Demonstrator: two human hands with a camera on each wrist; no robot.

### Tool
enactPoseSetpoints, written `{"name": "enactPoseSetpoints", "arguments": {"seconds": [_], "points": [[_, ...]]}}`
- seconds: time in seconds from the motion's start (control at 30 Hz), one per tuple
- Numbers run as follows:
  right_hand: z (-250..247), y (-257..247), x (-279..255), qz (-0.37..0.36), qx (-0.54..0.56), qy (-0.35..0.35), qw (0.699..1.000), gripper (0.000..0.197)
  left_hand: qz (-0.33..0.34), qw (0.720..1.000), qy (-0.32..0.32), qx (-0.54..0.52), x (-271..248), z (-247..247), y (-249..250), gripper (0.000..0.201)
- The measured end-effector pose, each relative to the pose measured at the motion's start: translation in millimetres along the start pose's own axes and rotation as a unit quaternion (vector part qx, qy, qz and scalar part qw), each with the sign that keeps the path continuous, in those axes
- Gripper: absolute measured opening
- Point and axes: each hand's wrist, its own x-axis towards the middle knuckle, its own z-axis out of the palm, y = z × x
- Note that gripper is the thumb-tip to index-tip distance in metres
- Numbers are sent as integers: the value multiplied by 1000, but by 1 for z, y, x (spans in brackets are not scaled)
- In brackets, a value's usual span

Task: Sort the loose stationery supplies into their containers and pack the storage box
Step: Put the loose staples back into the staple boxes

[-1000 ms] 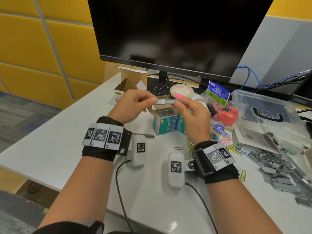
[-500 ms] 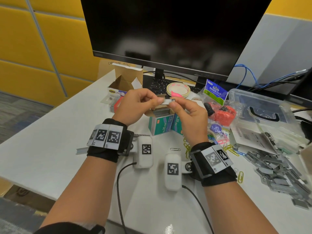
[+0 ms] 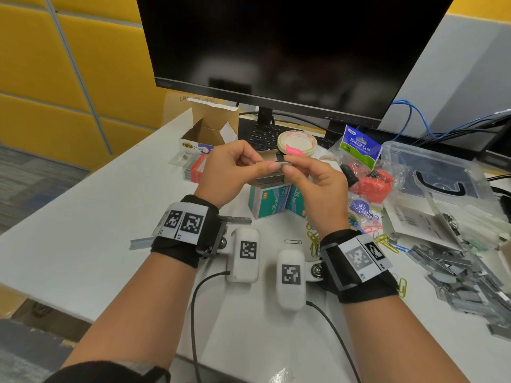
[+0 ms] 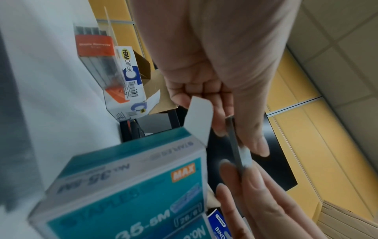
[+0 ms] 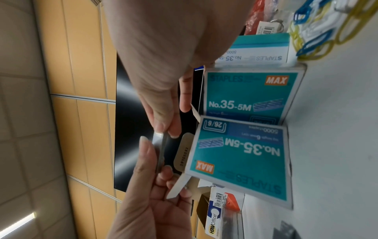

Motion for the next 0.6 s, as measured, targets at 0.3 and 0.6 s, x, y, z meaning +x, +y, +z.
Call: {"name": "enactPoseSetpoints", "arguments": {"seconds": [0.3,0.6], "points": [[-4,7,6,-14,-90,-8,996,20,-47,996,60,52,7,-7,-17,17],[-4,9,6,-22,-178,-30,983,20,-123,991,-18,52,6,-2,-18,39]]}}
